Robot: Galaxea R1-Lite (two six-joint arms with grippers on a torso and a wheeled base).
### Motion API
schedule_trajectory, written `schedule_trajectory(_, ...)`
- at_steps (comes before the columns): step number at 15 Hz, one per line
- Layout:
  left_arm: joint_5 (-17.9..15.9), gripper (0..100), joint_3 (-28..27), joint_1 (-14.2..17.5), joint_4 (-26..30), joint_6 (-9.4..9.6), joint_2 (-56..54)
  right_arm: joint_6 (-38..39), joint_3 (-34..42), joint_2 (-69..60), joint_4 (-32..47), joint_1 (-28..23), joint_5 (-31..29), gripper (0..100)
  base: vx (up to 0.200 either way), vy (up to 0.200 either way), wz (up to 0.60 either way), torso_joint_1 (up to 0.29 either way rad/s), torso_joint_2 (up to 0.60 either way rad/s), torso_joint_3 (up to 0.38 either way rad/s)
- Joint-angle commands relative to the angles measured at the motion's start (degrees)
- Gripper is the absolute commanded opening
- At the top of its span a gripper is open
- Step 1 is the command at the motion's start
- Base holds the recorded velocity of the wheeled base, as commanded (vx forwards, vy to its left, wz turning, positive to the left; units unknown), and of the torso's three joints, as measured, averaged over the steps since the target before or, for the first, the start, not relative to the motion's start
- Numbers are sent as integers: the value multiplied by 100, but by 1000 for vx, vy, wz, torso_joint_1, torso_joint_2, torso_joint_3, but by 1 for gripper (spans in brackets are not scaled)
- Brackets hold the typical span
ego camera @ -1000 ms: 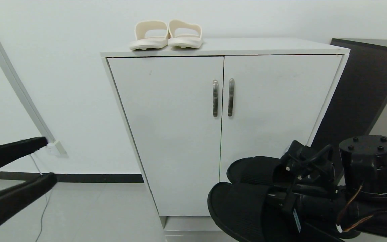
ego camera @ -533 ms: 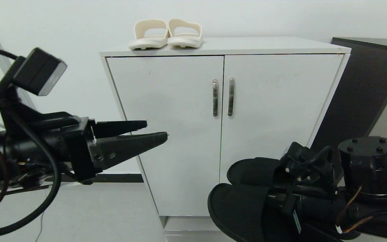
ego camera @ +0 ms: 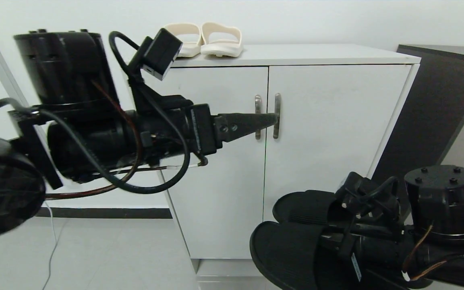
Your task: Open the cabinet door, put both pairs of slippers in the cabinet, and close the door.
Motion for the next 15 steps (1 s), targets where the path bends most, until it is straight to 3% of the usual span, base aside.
schedule_trajectory(1, -25, 100, -511, -145, -227, -114, 818, -2, -3, 76, -1, 0, 6, 0, 0, 0, 0, 0, 0, 0)
schedule_trajectory(3, -25, 100, -1012, -233, -227, -307, 1240, 7, -3, 120, -28, -9, 15, 0, 0, 0, 0, 0, 0, 0)
schedule_trajectory(8, 36, 100, -2137, -224, -51, -316, 2207, -2, 94, 120, -186, -114, 15, 0, 0, 0, 0, 0, 0, 0)
schedule_trajectory(15, 388, 100, -2392, -74, 248, -316, 2277, -2, 94, 129, -186, -132, 23, 0, 0, 0, 0, 0, 0, 0)
